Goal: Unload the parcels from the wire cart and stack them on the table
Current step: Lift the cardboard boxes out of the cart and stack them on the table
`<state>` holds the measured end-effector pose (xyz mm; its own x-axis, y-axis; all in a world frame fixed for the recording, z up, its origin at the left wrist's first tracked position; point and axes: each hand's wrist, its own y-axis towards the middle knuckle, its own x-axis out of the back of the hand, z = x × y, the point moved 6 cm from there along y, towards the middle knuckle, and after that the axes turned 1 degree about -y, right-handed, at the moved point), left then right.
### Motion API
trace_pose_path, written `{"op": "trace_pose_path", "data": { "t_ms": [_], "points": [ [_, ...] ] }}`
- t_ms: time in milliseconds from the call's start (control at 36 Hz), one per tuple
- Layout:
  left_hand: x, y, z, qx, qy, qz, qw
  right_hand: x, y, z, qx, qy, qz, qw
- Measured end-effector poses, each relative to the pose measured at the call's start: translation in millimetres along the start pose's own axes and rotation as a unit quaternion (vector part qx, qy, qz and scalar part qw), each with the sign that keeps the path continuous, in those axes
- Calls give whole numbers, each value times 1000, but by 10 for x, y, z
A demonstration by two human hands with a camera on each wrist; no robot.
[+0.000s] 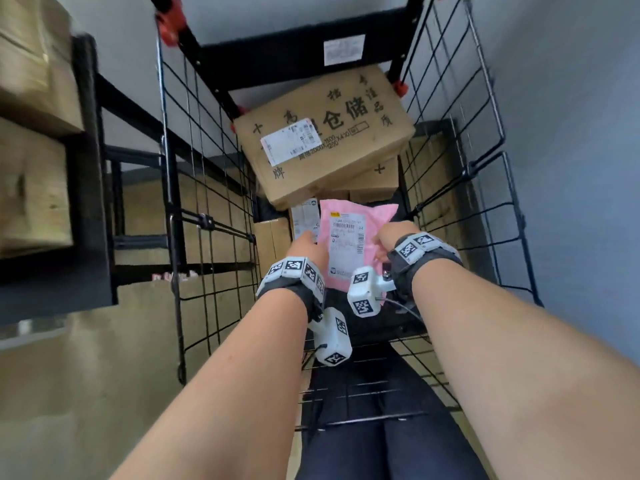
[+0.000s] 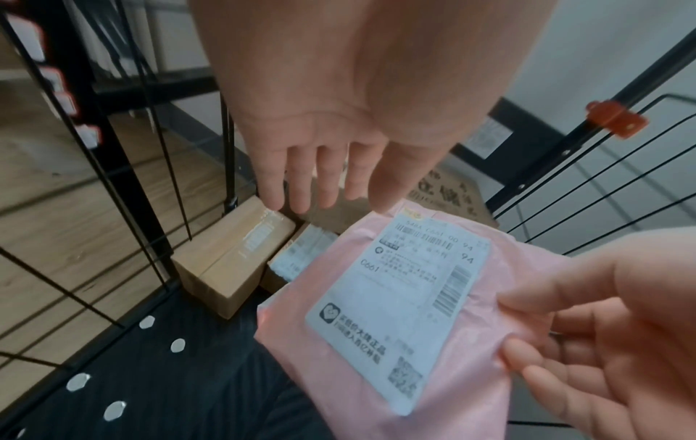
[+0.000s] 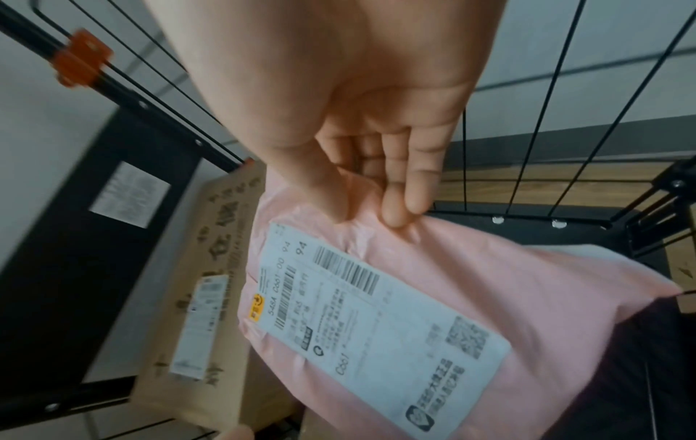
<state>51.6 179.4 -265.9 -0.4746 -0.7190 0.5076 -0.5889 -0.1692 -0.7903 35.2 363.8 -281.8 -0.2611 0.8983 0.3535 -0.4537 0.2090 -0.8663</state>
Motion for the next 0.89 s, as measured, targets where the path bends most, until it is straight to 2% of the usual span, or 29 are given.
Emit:
{"op": "trace_pose_path", "data": {
  "t_ms": [83,278,389,500,639,889],
  "points": [
    [197,-294,-70,-6,-10,-13,1000,110,-315,126,11,7,-3,1000],
    [572,-978,-174,-38,-18,-45,998,322,-1031,433,6,13,-57,998],
    [707,-1333,-154,-53,-40,-44,997,409,-1482,561,36,32,-76,996],
    [894,-1621,-116,-90,-86,-86,988,430,-1844,587,65,53,-83,993],
    [1116,-1963,-25,-115,-110,-144,977,393,-2147,604,101,39,-75,991],
    [1437,-2438,241,-109,-132,-251,953,122,-2622,694,166,32,-21,985]
  ]
}}
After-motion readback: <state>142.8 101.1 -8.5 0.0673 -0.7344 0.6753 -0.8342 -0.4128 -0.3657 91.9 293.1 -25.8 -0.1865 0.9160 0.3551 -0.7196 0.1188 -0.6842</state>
